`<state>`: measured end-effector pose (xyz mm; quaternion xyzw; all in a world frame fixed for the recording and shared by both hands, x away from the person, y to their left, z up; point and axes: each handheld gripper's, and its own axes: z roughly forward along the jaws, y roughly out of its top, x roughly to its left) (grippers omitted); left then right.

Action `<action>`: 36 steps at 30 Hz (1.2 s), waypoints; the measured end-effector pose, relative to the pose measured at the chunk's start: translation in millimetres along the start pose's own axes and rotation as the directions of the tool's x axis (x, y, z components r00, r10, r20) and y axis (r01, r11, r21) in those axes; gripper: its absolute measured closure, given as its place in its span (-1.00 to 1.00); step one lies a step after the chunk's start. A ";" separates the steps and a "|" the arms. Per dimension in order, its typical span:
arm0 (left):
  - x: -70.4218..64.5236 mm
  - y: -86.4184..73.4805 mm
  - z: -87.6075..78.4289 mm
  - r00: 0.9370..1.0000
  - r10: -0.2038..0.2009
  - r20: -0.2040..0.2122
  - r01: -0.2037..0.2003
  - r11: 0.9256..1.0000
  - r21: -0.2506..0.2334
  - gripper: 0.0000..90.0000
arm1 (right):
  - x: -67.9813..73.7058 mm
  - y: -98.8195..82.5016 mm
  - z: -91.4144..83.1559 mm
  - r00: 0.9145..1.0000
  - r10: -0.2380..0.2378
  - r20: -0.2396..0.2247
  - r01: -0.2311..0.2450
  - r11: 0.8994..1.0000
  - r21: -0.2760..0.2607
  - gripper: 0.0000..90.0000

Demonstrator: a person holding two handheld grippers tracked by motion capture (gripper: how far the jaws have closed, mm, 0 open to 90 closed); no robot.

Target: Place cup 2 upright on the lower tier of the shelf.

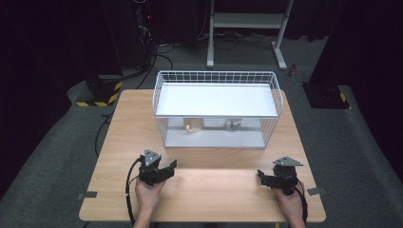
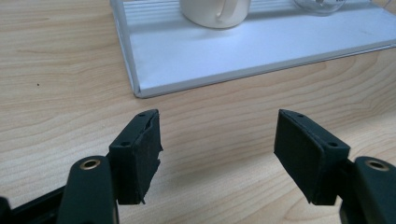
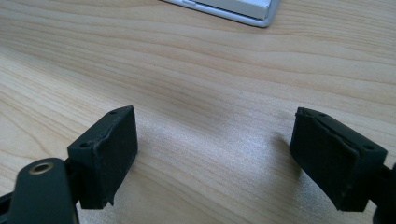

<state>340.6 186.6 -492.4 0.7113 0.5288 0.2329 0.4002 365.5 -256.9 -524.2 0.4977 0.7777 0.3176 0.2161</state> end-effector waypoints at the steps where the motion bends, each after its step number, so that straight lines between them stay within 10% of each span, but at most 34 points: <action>1: -0.4 -1.2 -0.2 1.000 -0.002 -0.001 0.002 1.000 0.004 -0.29 | 0.0 0.0 0.0 1.000 0.000 0.000 0.000 1.000 0.000 -0.67; 36: 2.8 -27.8 9.8 0.997 0.047 -0.063 -0.041 0.995 0.087 -0.26 | 0.1 -0.2 -0.2 1.000 0.001 0.001 -0.001 1.000 0.001 -0.67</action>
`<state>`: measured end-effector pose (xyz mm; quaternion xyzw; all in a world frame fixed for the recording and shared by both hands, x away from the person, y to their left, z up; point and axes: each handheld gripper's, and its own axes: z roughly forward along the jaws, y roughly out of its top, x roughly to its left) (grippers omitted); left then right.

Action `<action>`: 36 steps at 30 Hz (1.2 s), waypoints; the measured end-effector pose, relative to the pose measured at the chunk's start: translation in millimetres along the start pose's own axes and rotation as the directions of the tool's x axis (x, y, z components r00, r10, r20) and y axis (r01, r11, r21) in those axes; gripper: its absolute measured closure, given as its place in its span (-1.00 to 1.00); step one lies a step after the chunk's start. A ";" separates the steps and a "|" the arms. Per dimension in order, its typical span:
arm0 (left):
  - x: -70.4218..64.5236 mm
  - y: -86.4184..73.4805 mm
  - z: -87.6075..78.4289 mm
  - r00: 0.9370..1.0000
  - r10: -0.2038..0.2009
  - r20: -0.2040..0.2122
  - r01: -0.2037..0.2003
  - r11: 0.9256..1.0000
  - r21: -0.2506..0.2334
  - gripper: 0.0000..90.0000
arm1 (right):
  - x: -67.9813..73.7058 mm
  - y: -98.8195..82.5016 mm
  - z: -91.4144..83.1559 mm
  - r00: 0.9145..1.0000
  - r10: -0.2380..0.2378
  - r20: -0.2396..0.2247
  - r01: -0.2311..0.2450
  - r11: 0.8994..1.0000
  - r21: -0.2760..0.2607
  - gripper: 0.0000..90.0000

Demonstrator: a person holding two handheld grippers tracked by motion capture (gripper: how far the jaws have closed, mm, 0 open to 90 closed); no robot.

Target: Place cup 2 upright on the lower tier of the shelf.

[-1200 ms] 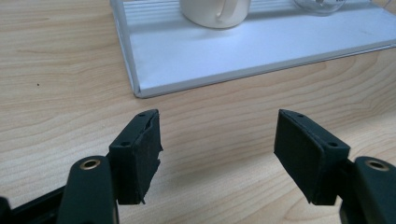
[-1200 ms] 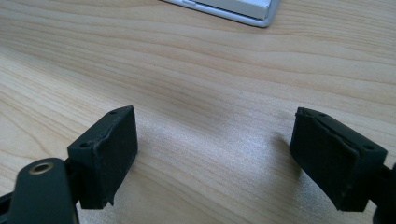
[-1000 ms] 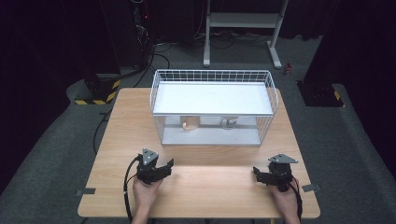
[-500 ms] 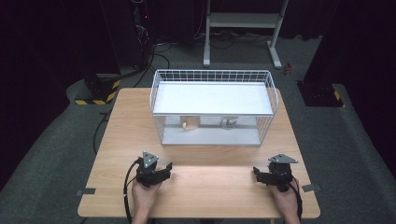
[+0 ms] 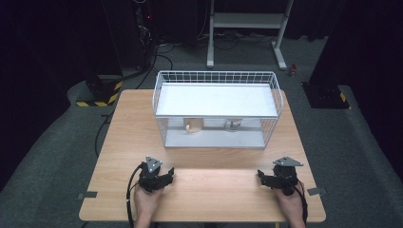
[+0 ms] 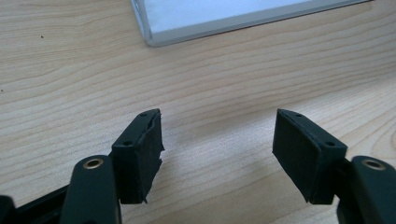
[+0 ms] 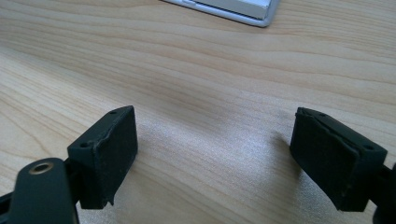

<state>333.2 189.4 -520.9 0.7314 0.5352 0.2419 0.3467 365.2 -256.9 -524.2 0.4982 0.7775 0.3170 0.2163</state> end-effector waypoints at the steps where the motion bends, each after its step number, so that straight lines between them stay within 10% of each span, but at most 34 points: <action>1: 0.0 0.0 0.0 1.000 0.000 0.000 0.000 1.000 0.000 -0.26 | 0.0 0.0 0.0 1.000 0.000 0.000 0.000 1.000 0.000 -0.67; 36: -4.3 -1.0 9.9 0.999 -0.004 -0.045 0.006 1.000 0.027 -0.38 | 0.3 0.0 0.0 1.000 0.004 -0.001 -0.004 1.000 0.000 -0.67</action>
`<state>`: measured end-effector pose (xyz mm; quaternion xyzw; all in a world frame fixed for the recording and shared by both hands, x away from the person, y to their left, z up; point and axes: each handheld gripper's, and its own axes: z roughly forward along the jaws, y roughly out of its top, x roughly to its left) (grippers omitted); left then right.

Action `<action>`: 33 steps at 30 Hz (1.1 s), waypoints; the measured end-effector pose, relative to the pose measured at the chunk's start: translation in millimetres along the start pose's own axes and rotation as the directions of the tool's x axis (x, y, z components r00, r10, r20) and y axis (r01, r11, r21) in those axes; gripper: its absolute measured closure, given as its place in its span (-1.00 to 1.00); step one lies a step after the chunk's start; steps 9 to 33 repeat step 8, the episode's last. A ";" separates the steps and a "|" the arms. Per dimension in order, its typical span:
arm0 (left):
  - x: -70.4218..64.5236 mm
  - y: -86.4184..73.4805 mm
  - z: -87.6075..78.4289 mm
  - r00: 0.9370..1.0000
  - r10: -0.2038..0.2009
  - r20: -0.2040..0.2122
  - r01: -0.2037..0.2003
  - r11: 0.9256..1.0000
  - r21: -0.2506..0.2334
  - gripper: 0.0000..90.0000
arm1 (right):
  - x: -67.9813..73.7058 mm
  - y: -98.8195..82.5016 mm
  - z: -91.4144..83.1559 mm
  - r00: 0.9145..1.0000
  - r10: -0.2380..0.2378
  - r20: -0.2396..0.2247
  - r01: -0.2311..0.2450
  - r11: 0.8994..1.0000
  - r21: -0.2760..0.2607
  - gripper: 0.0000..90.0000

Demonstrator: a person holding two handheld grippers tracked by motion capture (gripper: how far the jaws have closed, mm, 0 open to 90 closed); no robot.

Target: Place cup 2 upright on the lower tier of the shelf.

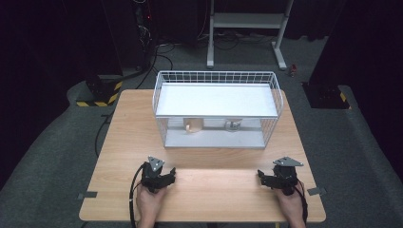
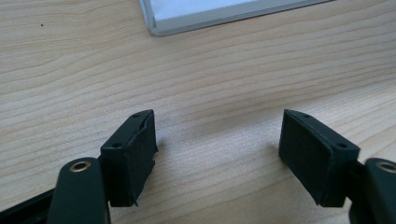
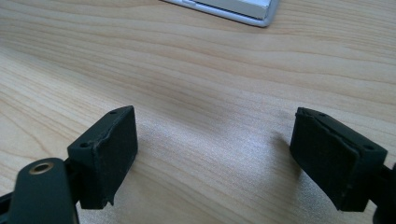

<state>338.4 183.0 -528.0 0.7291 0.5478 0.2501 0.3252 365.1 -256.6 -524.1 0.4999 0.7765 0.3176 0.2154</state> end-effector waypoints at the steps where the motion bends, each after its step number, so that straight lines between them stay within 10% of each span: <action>1: 0.1 0.1 -0.1 1.000 0.000 0.001 0.000 1.000 0.001 -0.38 | 0.0 0.0 0.0 1.000 0.000 0.000 0.000 1.000 0.000 -0.67; 33: -1.4 1.8 2.6 1.000 0.000 0.001 0.000 1.000 0.012 -0.54 | -0.1 0.1 0.0 1.000 0.000 0.000 0.000 1.000 0.000 -0.67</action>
